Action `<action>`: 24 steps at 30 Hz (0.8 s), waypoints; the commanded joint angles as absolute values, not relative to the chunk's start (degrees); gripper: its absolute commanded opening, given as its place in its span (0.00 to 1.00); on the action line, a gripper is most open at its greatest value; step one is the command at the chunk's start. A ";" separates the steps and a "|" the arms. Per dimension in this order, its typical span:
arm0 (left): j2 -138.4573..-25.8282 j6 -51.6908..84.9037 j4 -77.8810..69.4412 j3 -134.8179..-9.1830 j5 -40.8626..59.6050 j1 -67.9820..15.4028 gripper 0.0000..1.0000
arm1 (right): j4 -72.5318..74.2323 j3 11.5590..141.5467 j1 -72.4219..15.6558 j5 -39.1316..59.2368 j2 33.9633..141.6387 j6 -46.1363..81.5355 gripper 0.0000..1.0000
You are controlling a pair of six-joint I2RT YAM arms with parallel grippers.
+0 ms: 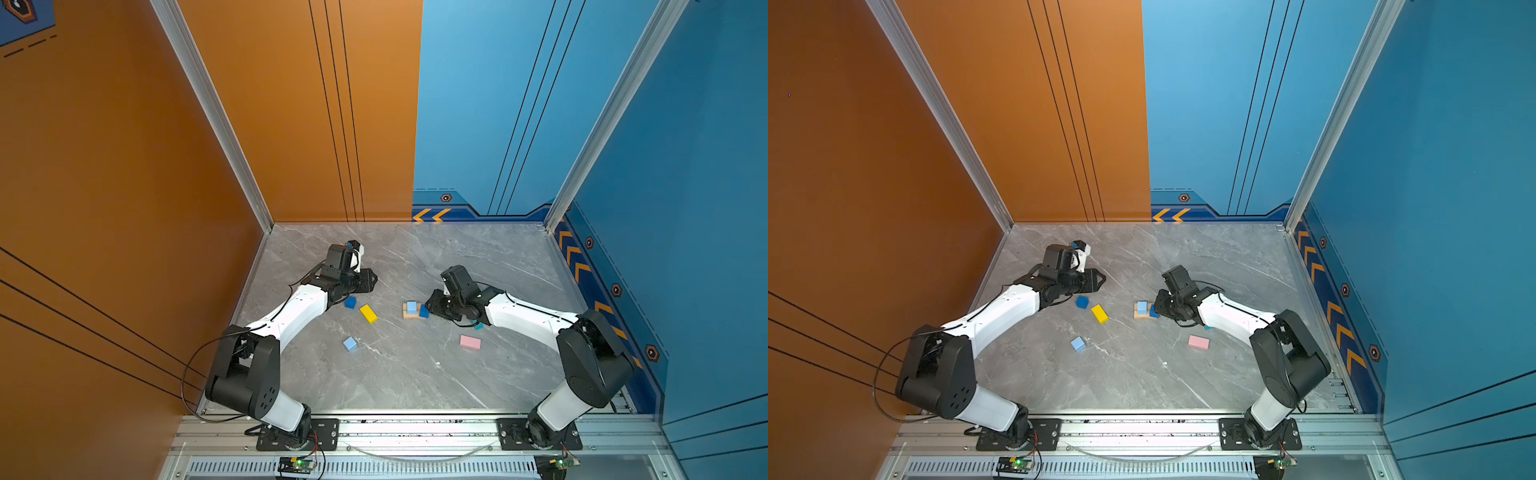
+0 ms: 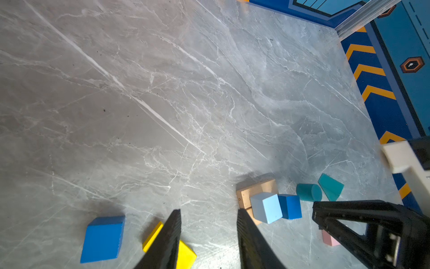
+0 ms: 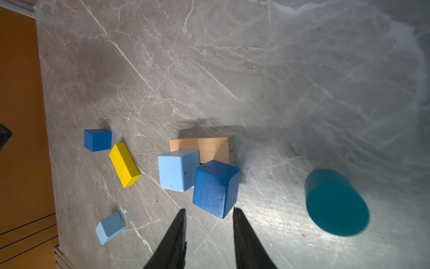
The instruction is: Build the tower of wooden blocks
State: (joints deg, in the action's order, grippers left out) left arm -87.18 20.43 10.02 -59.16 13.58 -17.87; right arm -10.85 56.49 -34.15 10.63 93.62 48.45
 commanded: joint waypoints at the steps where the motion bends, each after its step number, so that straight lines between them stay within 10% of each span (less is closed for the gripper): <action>1: -87.35 19.68 10.35 -61.00 14.49 -18.31 0.42 | -9.67 55.65 -33.99 12.19 95.04 50.35 0.35; 24: -87.85 19.42 10.37 -61.49 14.15 -18.62 0.42 | -8.53 56.73 -34.32 13.78 98.47 51.50 0.35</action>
